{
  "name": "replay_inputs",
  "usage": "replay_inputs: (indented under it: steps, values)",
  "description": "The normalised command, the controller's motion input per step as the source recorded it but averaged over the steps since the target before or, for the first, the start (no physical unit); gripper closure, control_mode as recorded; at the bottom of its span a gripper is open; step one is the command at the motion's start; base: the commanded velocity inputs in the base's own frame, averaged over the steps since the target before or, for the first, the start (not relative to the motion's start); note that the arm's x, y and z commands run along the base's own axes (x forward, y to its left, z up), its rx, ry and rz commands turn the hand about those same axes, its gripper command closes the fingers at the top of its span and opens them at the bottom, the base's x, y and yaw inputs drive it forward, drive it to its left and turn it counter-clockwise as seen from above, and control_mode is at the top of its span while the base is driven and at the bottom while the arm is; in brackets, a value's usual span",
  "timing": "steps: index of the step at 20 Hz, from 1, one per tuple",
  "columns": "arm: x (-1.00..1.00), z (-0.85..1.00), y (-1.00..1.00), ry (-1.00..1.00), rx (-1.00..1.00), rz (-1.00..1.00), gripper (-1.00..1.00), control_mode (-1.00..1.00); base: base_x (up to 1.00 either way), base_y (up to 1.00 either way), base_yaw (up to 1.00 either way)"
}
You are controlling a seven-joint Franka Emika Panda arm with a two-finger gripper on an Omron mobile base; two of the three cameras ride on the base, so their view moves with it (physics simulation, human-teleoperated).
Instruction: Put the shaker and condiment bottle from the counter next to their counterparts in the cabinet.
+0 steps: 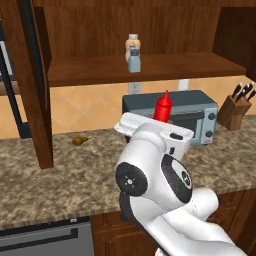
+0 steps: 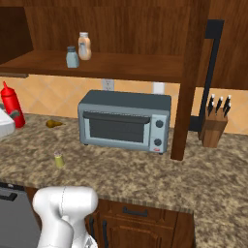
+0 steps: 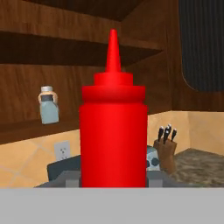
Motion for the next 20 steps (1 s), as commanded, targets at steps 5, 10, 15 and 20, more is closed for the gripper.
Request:
replay_inputs:
  steps: [5,10,15,20]
  values:
    - [-0.12,0.82,-0.46,-0.02,0.0,0.02,1.0,-1.0,0.0,0.0,0.0]
    - [0.0,0.61,-0.51,0.0,0.01,0.01,1.0,-1.0,0.0,0.0,0.0]
    - [0.0,-0.1,0.27,0.07,-0.17,0.09,1.0,-1.0,0.0,0.0,0.0]
    - [0.0,0.18,-0.74,-0.13,0.01,0.4,1.0,-1.0,0.0,0.0,0.0]
